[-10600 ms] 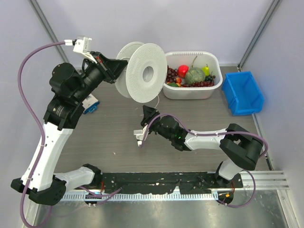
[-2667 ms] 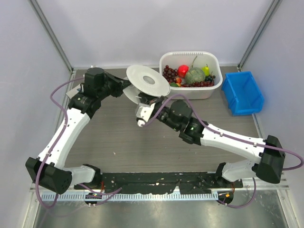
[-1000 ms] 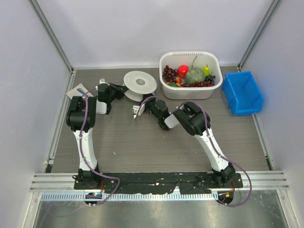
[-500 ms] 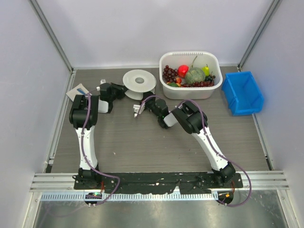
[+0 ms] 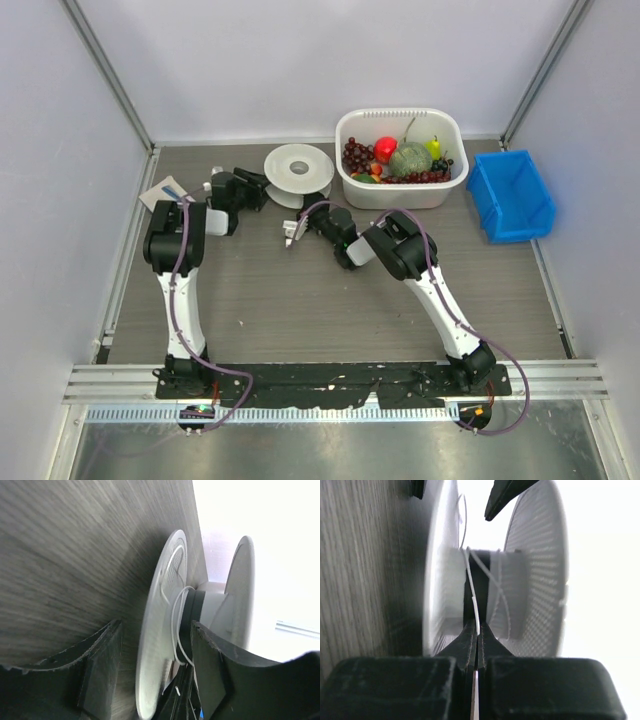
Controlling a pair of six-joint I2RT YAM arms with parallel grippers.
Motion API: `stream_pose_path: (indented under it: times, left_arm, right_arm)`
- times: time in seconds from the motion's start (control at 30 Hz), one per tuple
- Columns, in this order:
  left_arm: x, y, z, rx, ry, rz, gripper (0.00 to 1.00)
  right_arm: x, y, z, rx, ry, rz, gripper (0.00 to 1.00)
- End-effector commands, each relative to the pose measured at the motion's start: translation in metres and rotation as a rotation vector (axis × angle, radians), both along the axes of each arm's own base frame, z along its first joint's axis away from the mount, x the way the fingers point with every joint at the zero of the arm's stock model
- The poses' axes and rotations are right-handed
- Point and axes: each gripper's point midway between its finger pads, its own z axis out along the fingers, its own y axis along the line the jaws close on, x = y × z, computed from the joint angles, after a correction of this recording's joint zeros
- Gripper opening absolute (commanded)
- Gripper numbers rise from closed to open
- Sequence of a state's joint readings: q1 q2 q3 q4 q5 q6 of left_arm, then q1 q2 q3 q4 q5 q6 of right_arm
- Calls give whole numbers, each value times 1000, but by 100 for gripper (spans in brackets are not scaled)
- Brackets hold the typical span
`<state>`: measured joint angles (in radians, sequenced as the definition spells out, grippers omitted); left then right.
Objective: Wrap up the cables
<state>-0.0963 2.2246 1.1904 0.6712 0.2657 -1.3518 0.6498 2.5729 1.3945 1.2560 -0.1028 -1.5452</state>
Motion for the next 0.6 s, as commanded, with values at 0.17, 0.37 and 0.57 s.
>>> stream_pose_path:
  times: [0.17,0.37,0.57]
  left_arm:
    - [-40,28,-25,88,227,78,64]
    - [-51,30,-18,75,226,69,65]
    - [-50,28,-2,66,195,57,65]
  right_arm:
    - [-5,7,14,-3,-88,55,5]
    - [-8,8,8,-23,-87,67,18]
    - [-13,8,6,-34,-92,88,27]
